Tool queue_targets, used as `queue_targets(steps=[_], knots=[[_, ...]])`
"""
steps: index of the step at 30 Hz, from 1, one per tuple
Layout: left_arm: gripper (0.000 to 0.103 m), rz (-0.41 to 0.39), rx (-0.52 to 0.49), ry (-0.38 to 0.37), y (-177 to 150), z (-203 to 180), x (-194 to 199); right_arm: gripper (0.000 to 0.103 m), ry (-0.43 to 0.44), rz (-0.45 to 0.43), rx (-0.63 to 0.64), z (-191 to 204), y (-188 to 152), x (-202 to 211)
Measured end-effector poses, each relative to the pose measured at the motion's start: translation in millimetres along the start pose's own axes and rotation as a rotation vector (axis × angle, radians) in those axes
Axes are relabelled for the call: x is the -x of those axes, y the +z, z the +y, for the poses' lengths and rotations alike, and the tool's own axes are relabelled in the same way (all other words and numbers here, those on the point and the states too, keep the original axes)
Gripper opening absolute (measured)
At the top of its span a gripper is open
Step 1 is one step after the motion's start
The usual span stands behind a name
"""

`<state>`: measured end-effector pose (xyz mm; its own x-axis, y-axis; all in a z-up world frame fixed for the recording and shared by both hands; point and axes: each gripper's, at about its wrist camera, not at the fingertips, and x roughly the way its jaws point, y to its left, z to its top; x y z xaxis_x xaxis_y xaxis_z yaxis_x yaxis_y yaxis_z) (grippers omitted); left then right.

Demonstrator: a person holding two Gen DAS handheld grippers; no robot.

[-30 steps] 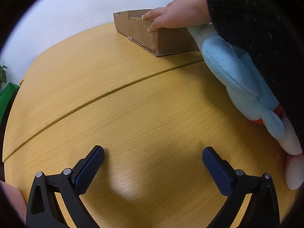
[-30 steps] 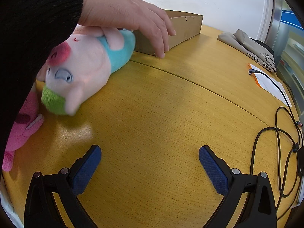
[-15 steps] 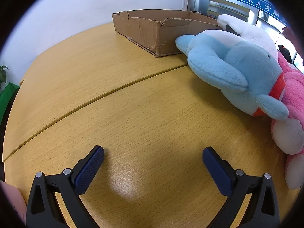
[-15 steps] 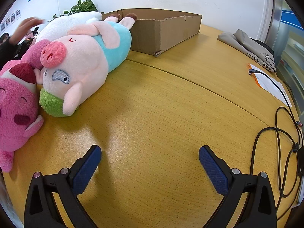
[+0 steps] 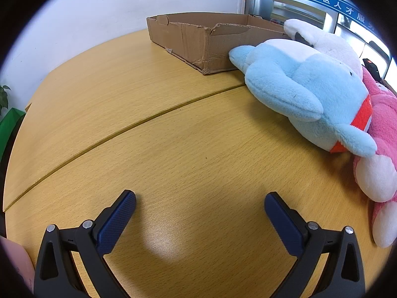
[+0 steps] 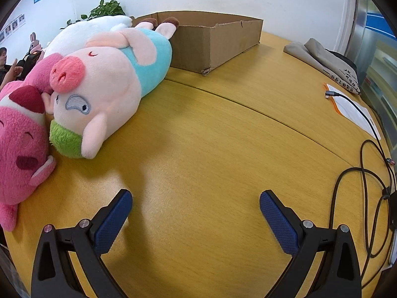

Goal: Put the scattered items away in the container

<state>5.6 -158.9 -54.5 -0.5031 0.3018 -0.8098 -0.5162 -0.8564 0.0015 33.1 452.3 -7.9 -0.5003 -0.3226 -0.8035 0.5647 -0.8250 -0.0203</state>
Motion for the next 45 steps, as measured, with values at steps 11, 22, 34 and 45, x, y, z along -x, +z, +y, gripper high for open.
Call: queue_targets(steps=[11, 22, 34, 45], knots=[[0.103, 0.0, 0.026, 0.024, 11.2, -8.0, -0.1, 0.103, -0.126, 0.004, -0.172, 41.9, -33.6, 23.8], [0.103, -0.02, 0.138, 0.103, -5.3, -41.3, 7.5, 0.103, -0.195, 0.006, -0.254, 49.7, -32.5, 24.4], [0.103, -0.524, 0.154, -0.271, 24.8, -236.1, 163.7, 0.103, -0.032, -0.399, -0.333, 137.4, 4.0, 139.2], [0.102, -0.201, 0.431, -0.477, 18.4, -281.9, 22.4, 0.103, 0.083, -0.208, -0.488, 181.4, 35.7, 34.7]])
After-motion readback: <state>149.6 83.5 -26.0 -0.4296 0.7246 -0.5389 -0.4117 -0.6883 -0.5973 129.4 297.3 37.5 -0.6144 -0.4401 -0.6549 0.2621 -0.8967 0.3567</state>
